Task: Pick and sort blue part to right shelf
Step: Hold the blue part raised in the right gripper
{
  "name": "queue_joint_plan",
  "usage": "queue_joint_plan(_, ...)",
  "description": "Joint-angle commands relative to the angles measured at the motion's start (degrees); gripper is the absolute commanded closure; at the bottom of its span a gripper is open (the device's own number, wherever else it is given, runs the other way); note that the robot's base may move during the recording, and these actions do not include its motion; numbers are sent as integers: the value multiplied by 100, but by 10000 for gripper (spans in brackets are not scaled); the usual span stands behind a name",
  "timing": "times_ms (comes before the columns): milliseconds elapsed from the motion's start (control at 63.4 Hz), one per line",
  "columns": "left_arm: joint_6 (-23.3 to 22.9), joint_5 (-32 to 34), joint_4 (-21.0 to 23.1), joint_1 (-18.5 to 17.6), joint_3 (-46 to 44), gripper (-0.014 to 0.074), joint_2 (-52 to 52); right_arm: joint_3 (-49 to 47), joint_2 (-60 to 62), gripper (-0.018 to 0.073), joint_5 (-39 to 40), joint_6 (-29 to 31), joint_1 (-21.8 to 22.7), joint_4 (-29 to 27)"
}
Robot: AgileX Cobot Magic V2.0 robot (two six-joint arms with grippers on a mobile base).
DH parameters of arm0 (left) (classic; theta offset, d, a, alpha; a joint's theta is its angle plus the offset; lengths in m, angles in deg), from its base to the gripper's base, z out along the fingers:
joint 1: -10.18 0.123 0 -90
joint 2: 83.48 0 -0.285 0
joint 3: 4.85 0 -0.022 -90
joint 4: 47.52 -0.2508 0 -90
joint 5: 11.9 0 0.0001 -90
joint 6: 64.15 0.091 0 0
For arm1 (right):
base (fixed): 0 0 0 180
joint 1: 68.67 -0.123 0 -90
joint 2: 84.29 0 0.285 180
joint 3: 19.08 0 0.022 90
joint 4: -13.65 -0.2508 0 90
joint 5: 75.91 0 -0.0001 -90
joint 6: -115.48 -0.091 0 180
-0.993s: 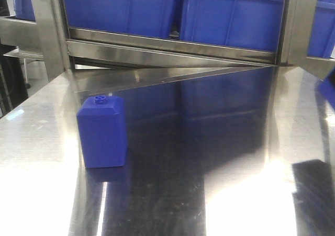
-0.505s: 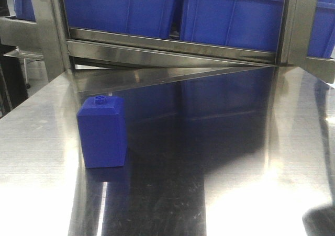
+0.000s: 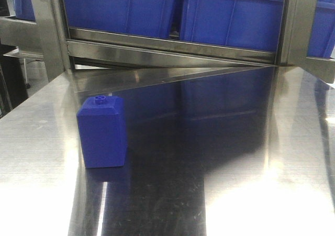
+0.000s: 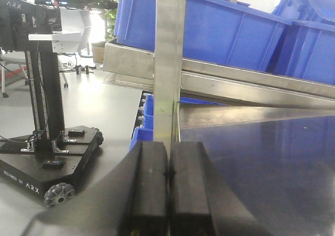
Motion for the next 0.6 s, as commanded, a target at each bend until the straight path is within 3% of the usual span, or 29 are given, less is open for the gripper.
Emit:
queue_joint_plan(0,0,475,31,13,140,472,-137,-168,-19,200,493,63,35,-19)
queue_joint_plan(583,0,475,31,13,140,472,-137,-168,-19,200,493,63,35,-19)
